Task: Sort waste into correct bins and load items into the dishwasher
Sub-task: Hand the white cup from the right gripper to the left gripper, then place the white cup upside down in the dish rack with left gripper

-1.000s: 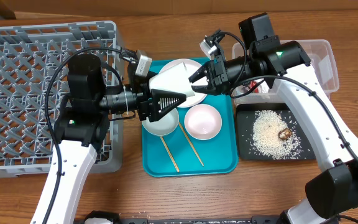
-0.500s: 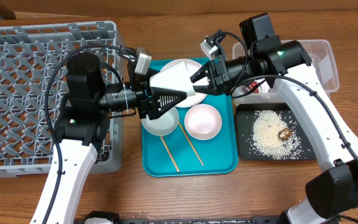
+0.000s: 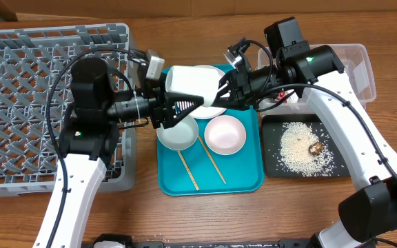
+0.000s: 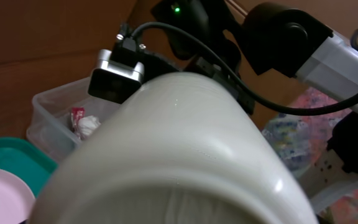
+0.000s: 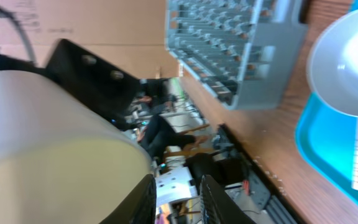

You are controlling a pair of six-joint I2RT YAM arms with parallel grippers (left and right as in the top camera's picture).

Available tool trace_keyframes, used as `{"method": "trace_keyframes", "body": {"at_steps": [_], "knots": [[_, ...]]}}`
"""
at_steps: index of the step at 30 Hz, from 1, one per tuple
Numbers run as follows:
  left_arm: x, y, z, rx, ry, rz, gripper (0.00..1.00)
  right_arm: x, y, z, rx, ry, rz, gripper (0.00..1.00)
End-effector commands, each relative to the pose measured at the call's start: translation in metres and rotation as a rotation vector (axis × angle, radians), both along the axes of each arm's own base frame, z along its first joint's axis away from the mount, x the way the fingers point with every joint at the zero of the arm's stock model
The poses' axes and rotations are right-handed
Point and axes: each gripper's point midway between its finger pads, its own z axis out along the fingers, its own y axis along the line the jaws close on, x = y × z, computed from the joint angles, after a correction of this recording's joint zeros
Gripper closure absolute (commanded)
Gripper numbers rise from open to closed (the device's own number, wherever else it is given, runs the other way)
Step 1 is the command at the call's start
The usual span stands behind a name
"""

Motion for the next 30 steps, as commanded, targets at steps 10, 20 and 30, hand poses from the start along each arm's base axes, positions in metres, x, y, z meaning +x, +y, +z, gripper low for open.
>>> {"method": "trace_keyframes", "body": {"at_steps": [10,20,30], "knots": [[0.006,0.007,0.002,0.008,-0.004,0.038,0.61,0.009,-0.004,-0.011,-0.072,-0.085,-0.021,0.74],[0.018,0.017,-0.023,0.099,0.043,0.148,0.51,0.052,-0.072,-0.055,-0.374,-0.150,-0.217,0.69],[0.022,0.076,-0.069,0.331,0.156,0.413,0.48,0.062,-0.135,-0.078,-0.564,-0.091,-0.337,0.69]]}}
